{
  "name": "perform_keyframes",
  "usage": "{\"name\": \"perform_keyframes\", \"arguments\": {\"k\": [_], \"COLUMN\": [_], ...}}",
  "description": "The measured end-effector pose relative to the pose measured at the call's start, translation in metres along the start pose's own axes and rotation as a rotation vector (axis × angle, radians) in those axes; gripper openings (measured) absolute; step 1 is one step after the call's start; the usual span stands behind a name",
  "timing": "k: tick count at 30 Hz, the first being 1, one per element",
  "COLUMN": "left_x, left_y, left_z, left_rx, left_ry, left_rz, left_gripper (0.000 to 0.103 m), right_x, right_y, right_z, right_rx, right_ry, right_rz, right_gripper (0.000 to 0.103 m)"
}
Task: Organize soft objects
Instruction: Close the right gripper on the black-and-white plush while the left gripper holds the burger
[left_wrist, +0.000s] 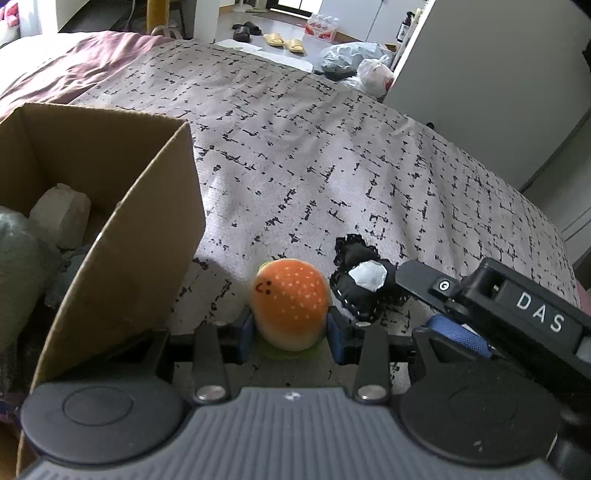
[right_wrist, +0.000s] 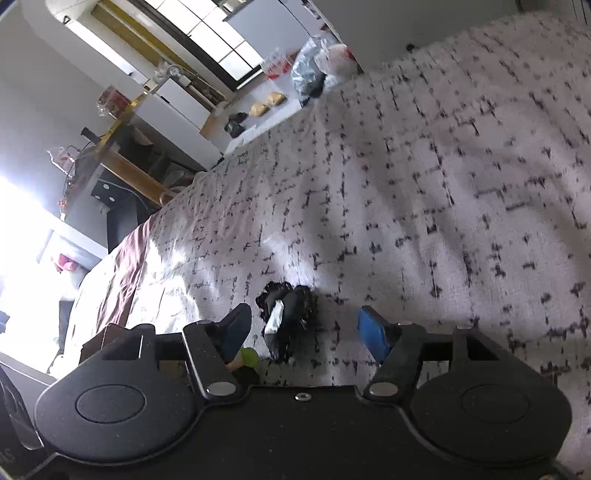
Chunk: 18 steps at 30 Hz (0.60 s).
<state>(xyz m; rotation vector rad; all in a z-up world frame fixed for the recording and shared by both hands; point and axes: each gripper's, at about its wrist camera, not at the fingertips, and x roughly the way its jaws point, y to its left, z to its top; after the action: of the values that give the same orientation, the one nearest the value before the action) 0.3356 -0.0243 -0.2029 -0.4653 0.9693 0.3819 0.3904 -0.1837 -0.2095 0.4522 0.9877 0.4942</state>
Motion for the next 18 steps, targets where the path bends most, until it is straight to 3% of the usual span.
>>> {"name": "perform_keyframes", "arguments": {"k": [14, 17, 18], "left_x": [0.008, 0.009, 0.010], "left_y": [0.000, 0.001, 0.001], "left_z": [0.001, 0.001, 0.001], "left_rx": [0.002, 0.002, 0.002], "left_ry": [-0.006, -0.003, -0.002], "left_rz": [-0.006, -0.008, -0.009], "left_gripper": [0.039, 0.039, 0.039], "right_x": [0.026, 0.029, 0.031], "right_y": [0.015, 0.018, 0.019], "right_z": [0.002, 0.001, 0.001], "right_rx": [-0.080, -0.118, -0.126], "right_ry": [-0.001, 0.011, 0.022], "right_rz": [-0.007, -0.018, -0.017], "right_gripper": [0.064, 0.048, 0.033]}}
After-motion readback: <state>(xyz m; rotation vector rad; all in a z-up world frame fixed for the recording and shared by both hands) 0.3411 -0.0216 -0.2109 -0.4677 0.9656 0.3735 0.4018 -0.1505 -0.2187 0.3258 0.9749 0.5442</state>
